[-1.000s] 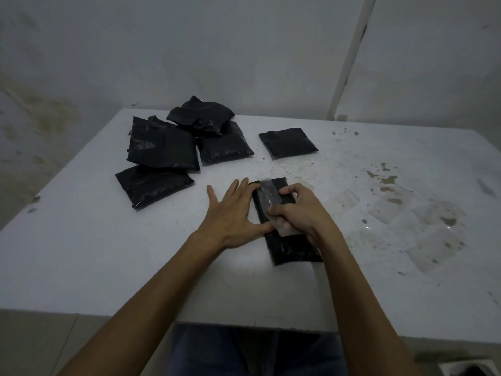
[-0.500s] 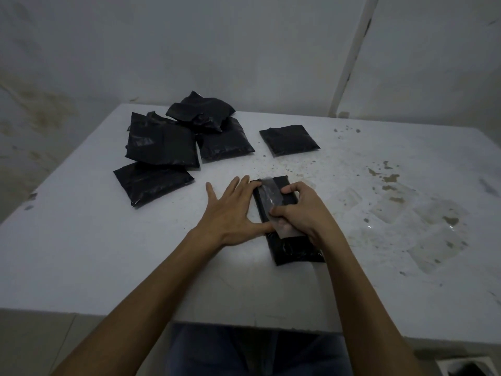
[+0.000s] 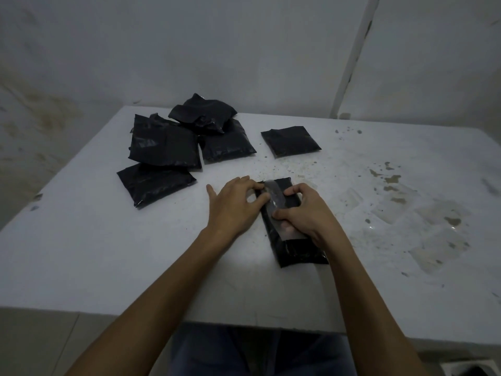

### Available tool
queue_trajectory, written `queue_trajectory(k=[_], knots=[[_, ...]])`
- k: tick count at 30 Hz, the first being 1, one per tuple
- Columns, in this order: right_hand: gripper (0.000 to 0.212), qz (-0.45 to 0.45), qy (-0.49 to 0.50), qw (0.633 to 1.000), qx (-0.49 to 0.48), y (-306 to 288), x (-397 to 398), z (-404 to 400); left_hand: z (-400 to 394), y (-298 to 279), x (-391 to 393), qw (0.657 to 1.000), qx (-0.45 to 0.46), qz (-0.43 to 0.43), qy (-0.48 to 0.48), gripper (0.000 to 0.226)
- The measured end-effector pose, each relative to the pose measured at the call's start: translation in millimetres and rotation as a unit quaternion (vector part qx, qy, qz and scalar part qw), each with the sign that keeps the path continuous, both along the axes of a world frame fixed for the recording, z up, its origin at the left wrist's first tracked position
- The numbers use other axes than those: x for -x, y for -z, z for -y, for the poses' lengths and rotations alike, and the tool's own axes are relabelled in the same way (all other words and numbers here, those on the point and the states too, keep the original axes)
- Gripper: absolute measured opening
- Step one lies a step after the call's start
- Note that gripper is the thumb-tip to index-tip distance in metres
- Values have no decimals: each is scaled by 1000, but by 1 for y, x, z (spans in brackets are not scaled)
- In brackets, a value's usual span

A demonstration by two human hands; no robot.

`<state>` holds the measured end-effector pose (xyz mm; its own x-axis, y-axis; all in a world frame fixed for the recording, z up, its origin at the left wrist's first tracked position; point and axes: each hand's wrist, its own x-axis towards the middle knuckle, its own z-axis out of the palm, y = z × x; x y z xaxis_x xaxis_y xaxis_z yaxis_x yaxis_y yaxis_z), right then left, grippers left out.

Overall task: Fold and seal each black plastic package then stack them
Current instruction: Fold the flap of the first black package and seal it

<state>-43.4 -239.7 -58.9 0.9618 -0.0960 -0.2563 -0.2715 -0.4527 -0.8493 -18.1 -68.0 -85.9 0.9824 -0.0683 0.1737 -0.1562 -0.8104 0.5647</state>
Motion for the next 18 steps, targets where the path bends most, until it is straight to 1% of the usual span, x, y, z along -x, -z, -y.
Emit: queue_trajectory(k=[2,4,9,11,13,14,15,17,18], knots=[[53,-3,1,1000,0,1,0,0,5,5,-3,999,3,28,-19,26],[53,-4,1,1000,3,2,-1,1,6,8,-5,999,13,35,-34,24],[52,-10,1,1000,-2,0,-1,0,8,4,-1,999,-2,39,-34,29],[51,-18,6,1000,-13,0,-1,1,6,2,4,998,39,59,-8,27],[50,-24,12,999,-26,-2,-2,3,0,-2,15,988,126,82,25,16],[50,-27,11,999,-31,-2,-3,3,-4,-4,22,984,152,72,49,16],[50,-31,10,999,-37,-3,-3,4,-8,-6,31,983,158,47,81,20],[49,-43,9,998,-52,-4,-4,4,-11,-4,47,982,134,-21,134,34],[48,-49,10,997,-59,-5,-4,4,-12,-2,53,981,124,-39,145,42]])
